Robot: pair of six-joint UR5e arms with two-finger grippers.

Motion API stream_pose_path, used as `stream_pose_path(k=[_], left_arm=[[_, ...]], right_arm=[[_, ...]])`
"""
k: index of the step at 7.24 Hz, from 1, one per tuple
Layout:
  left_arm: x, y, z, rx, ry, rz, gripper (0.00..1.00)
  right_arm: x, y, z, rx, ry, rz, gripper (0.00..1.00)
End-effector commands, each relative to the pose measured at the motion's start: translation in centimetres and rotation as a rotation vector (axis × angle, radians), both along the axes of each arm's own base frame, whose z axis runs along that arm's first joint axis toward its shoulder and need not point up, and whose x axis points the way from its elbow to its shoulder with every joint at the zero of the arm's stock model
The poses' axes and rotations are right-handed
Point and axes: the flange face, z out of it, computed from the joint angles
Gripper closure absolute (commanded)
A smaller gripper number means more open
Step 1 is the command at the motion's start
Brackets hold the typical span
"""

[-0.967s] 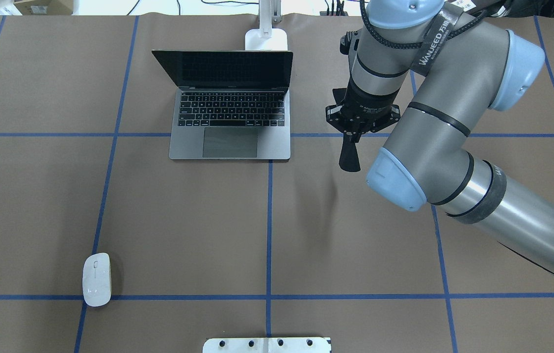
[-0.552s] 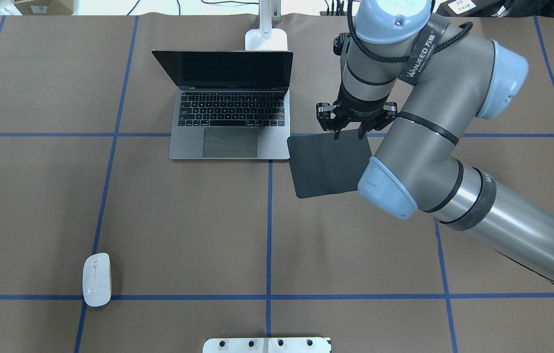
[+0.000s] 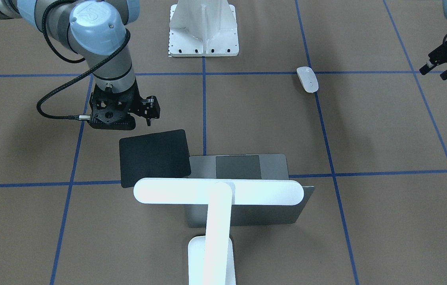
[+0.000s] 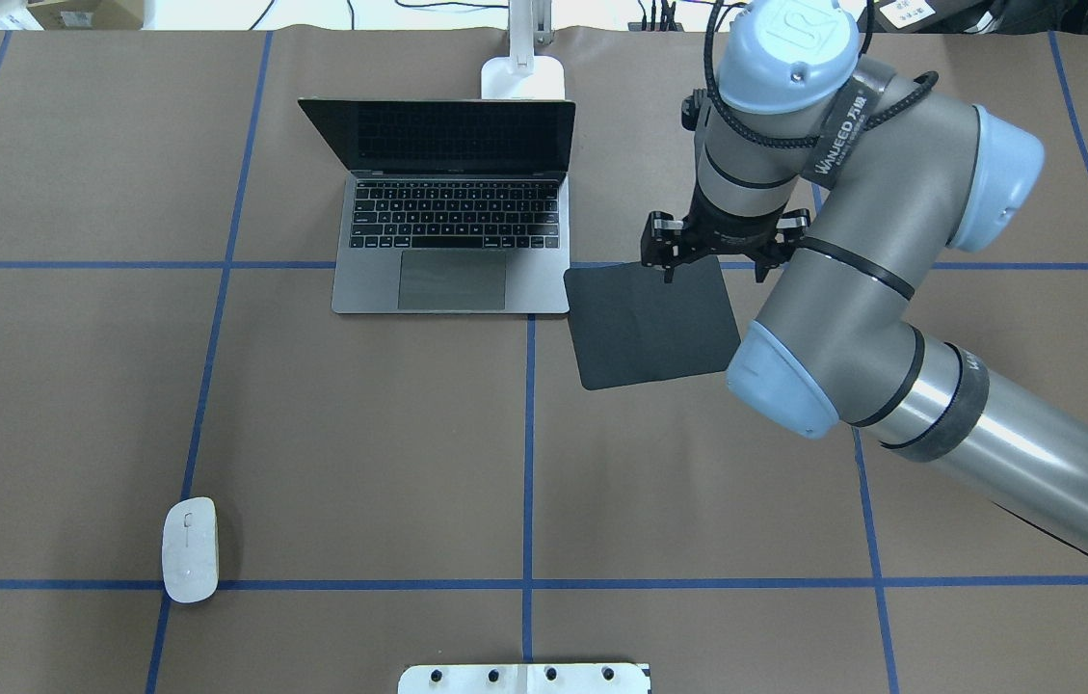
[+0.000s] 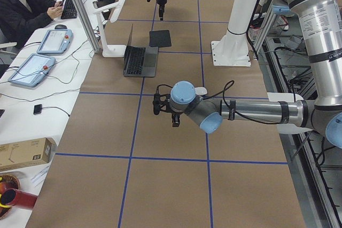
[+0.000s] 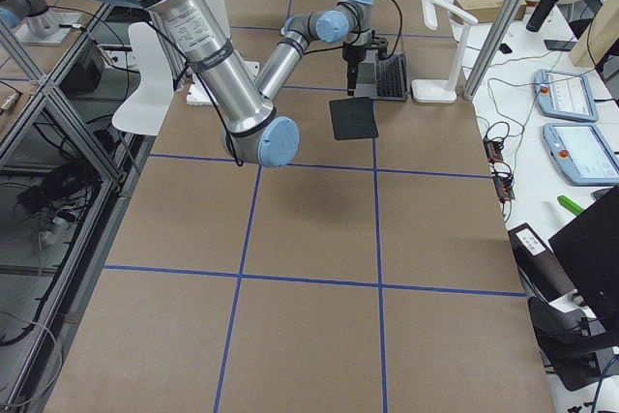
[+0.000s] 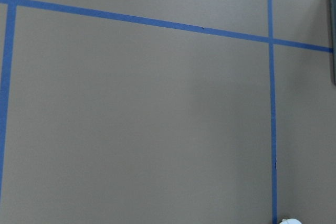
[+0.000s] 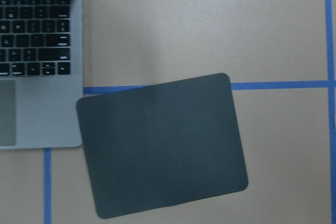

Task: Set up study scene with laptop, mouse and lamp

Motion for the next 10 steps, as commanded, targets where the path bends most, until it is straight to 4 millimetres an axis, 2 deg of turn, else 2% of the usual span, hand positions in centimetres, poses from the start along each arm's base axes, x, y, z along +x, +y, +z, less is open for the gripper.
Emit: stream_pose_path(k=[1,2,3,4,5,6,7,9,10], left_arm=[[3.0,-0.7,-3.5,-0.145,0.029,-0.05,0.01],[5.2,-0.3,-4.3,-0.213,0.039,-0.035,0.01],[6.9,0.1,-4.3,-0.256,0.037,-0.013,0.01],[9.7,0.7,-4.1,-0.291,0.003,0.007,0.01],[13.7,1.8,-3.7,-0.324,-0.053,0.02,0.01],[17.2,2.7,-4.1,-0.35,-0.076,0.049,0.01],[20.6,2.6,-6.1,-0.378,-0.12,0.057,0.01],[28.1,0.9,-14.5,-0.372,-0.223,0.059,0.01],[30.9,2.3,-15.8,-0.357,-0.274,0.083,0.01]], right_arm=[[1.5,0.5,4.3,-0.041,0.038,0.0,0.0],[3.7,2.3,7.2,-0.03,0.056,-0.036,0.0],[5.9,4.0,9.7,-0.012,0.076,-0.075,0.0],[7.6,5.2,10.8,-0.015,0.083,-0.075,0.0],[8.8,6.3,11.8,0.0,0.091,-0.099,0.0],[9.4,6.9,12.7,0.003,0.102,-0.119,0.0],[9.7,7.1,13.4,0.011,0.109,-0.142,0.0],[10.1,7.6,14.9,0.007,0.127,-0.17,0.0],[10.1,7.6,15.3,0.006,0.131,-0.175,0.0]])
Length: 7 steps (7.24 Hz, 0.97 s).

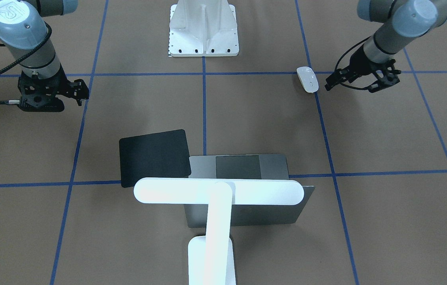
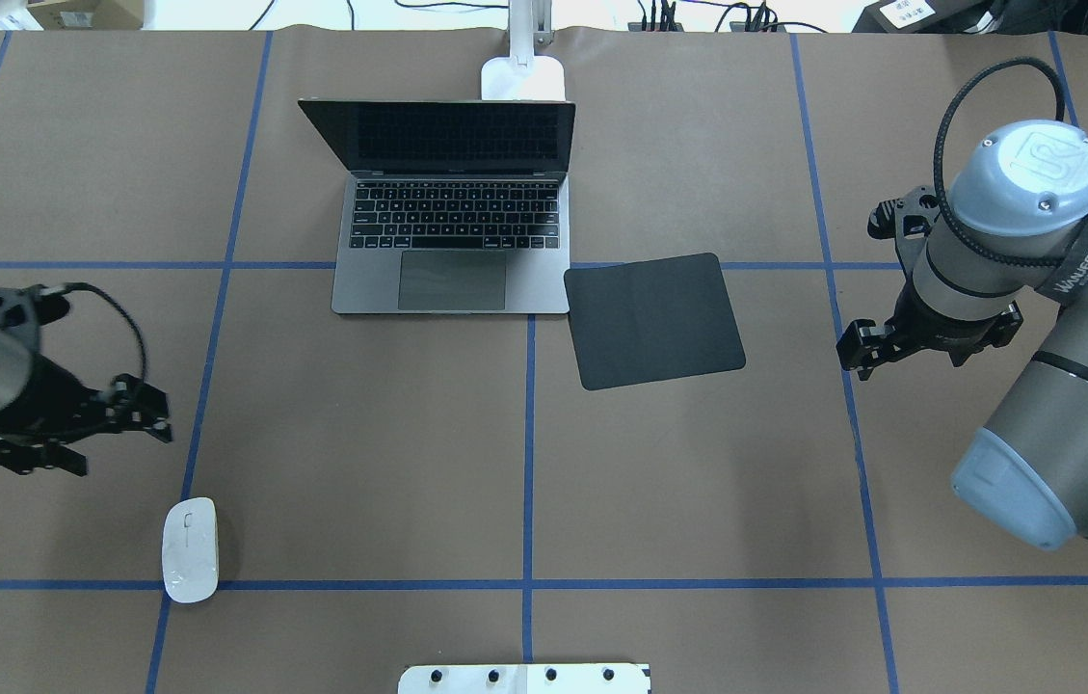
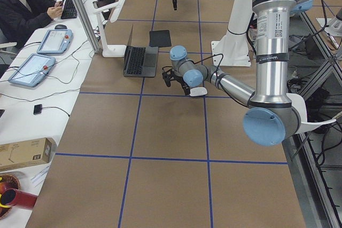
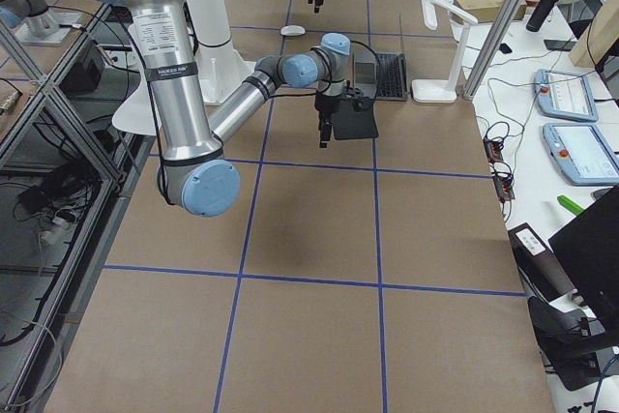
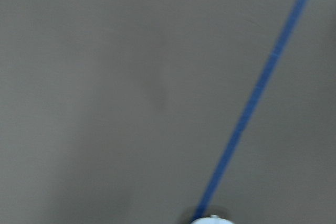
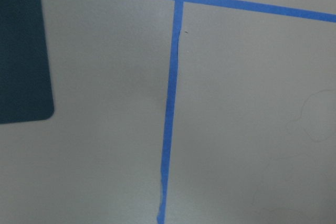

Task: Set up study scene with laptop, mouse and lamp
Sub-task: 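Lower the left gripper onto the white mouse and grasp it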

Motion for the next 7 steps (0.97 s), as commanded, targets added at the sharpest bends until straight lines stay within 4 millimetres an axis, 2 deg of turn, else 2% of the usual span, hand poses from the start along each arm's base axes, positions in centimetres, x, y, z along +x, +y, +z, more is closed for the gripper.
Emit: stream_pose_path(k=[1,2,3,5,7], left_arm=[[5.3,2.3,-3.1,0.021,-0.062,0.066,0.01],[7.0,4.3,-2.5,0.033,-0.093,0.104,0.01],[8.0,5.3,-2.0,0.056,-0.121,0.113,0.01],[9.4,7.3,-1.1,0.045,-0.159,0.162,0.01],[9.0,8.2,1.0,0.049,-0.202,0.177,0.01]], right_arm=[[0.2,0.3,0.9,-0.004,0.011,-0.012,0.0],[0.3,0.3,1.2,-0.008,0.016,-0.012,0.0],[0.4,0.4,1.6,-0.012,0.022,-0.016,0.0],[0.6,0.5,2.1,-0.018,0.029,-0.014,0.0],[0.6,0.5,2.2,-0.018,0.031,-0.015,0.0]])
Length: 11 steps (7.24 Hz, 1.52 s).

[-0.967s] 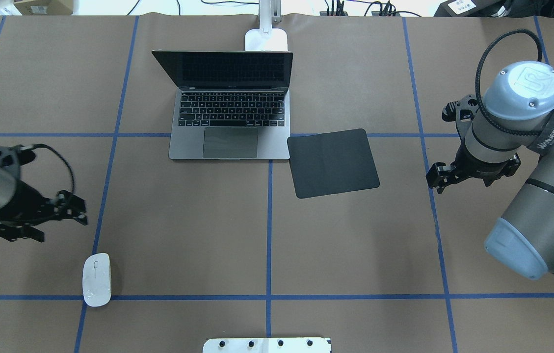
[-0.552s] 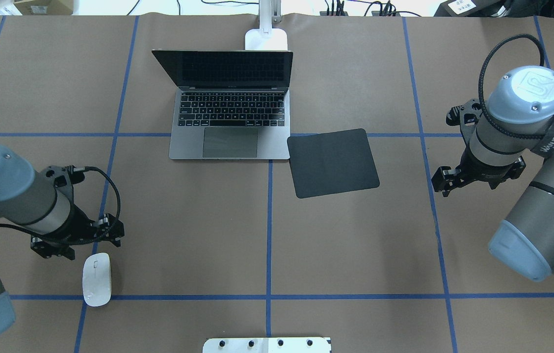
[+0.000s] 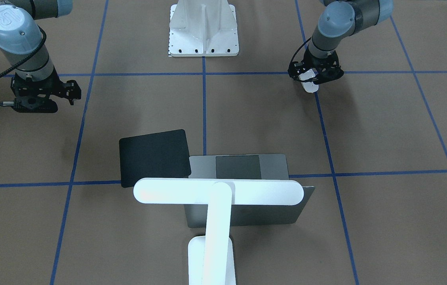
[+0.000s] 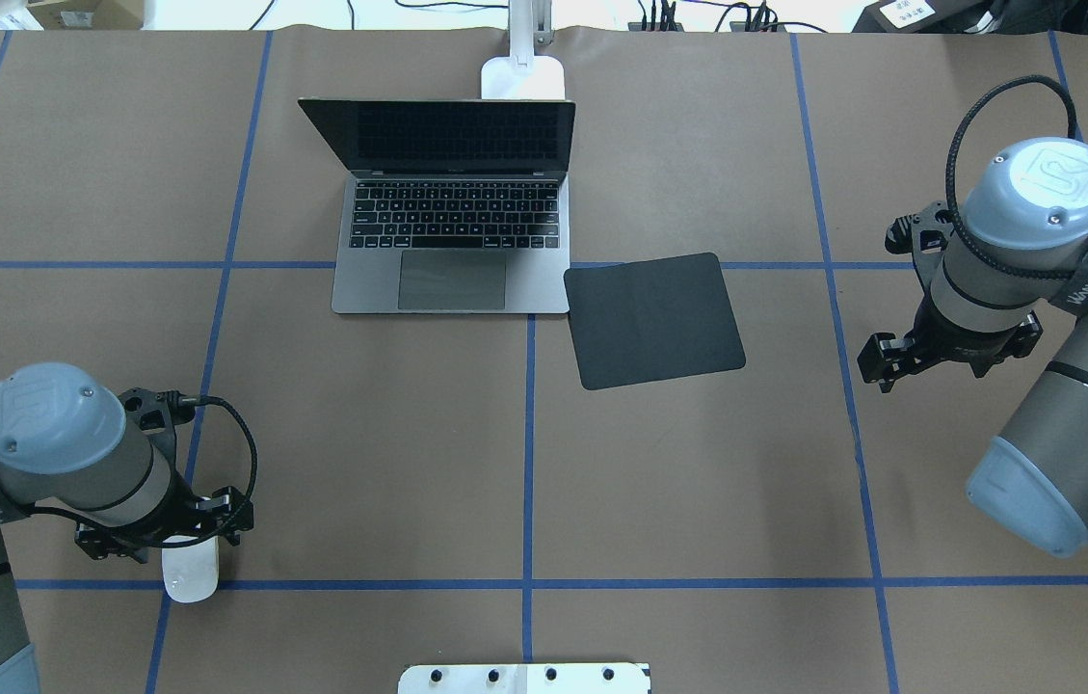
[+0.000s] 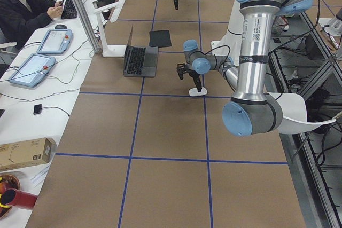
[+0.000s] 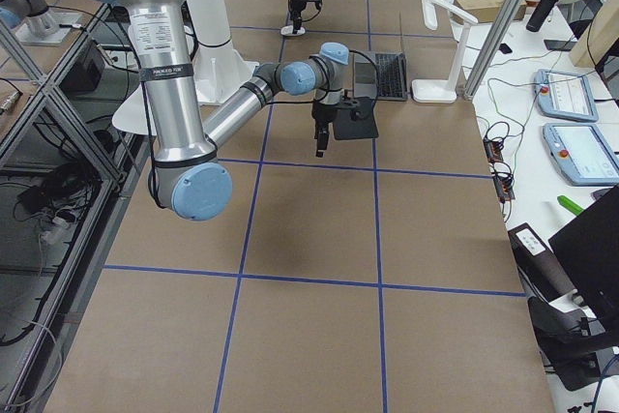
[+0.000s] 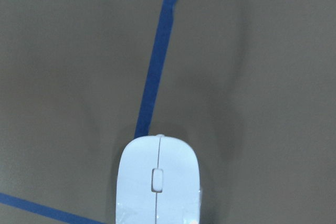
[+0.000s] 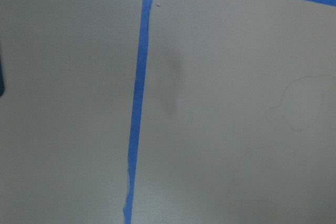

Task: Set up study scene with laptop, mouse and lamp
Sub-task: 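Lower the left gripper onto the white mouse and grasp it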

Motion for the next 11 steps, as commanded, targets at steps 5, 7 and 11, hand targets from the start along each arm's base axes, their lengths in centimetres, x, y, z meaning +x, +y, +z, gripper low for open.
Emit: stream_pose_path(k=[5,7,11], left_arm=[[1.3,0.1,1.8,0.018,-0.038,0.007,0.03],[1.3,0.1,1.8,0.018,-0.037,0.005,0.23],[1.4,0.2,0.6,0.021,-0.014,0.012,0.84]], right_arm=[[0.1,0.0,0.0,0.001,0.0,0.001,0.0],[0.2,0.0,0.0,0.001,0.0,0.003,0.0],[0.3,-0.1,0.0,0.0,-0.001,0.004,0.0]])
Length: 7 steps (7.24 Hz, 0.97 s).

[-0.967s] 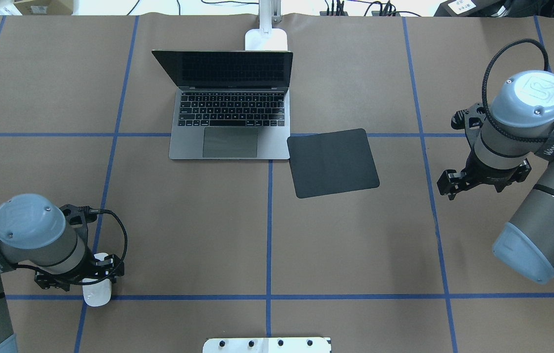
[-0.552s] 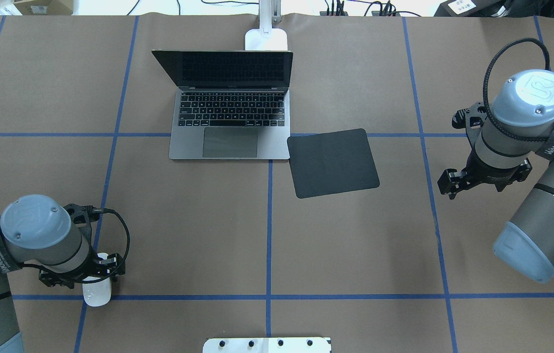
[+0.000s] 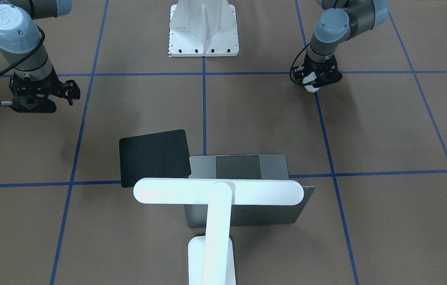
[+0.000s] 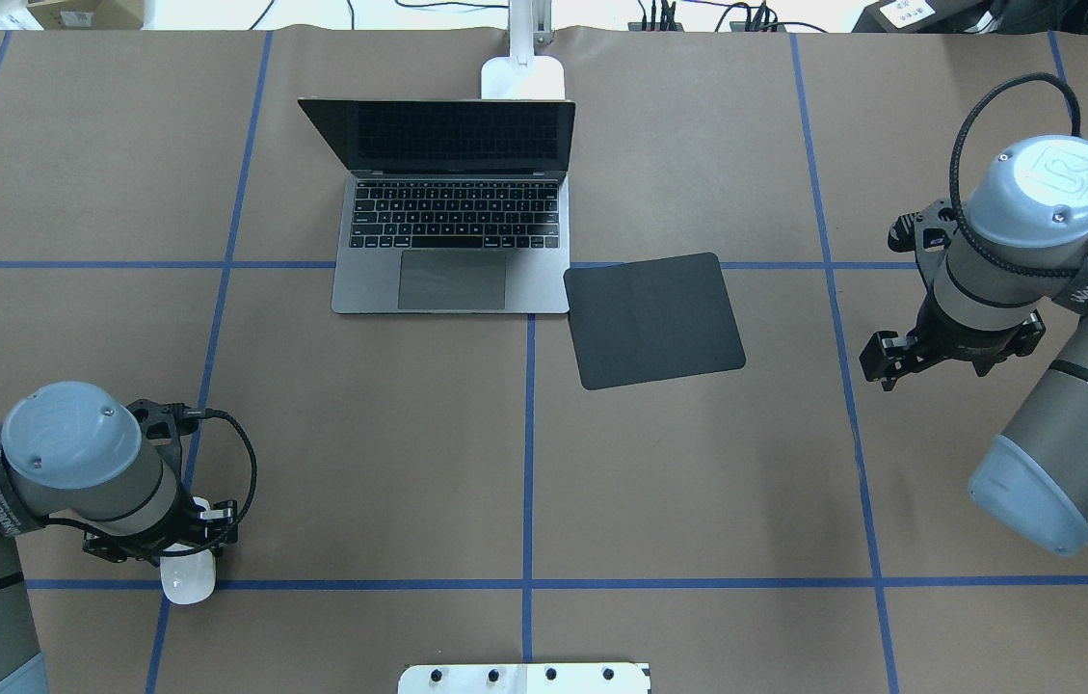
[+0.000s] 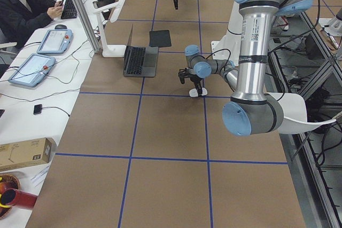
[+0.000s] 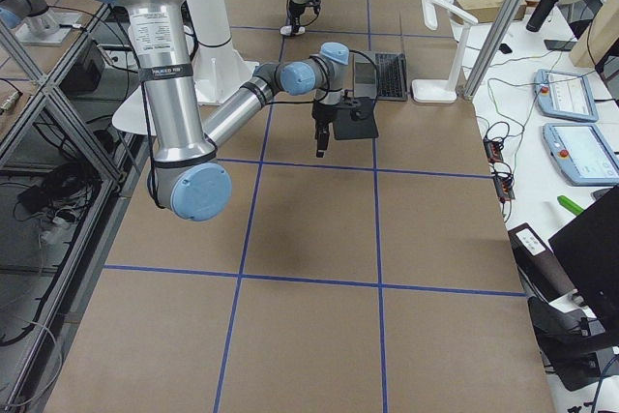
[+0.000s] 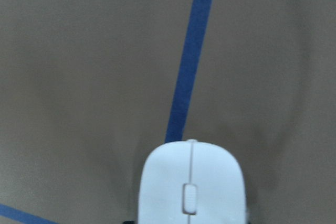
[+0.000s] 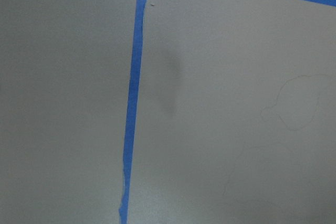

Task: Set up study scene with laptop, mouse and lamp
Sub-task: 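Lower the left gripper onto the white mouse and grasp it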

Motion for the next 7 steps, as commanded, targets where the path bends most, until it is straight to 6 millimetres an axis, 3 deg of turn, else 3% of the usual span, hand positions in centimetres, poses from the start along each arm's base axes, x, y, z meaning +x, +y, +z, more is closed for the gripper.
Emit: stream_pose_path(k=[1,3,4,5,6,7], left_arm=[[0.2,-0.2,-1.1,0.005,0.02,0.004,0.87],[-0.7,-0.4,-3.8,0.027,0.067,-0.002,0.88],[-0.7,-2.0,-6.1,0.048,0.107,-0.029,0.88],[-0.1,-4.0,-10.3,0.081,0.147,-0.042,0.88],[1.1,-5.9,-16.0,0.096,0.163,-0.06,0.88],[1.7,-6.8,-20.8,0.105,0.174,-0.067,0.88]], right_arm=[[0.5,-0.4,0.3,-0.001,0.001,-0.001,0.0],[3.2,-2.1,1.2,0.015,0.04,-0.083,0.0],[5.2,-3.2,2.0,0.019,0.049,-0.086,0.0],[7.5,-5.1,3.8,0.015,0.059,-0.098,0.0],[10.6,-7.3,6.2,0.011,0.069,-0.12,0.0],[13.5,-9.1,8.6,0.002,0.075,-0.14,0.0]])
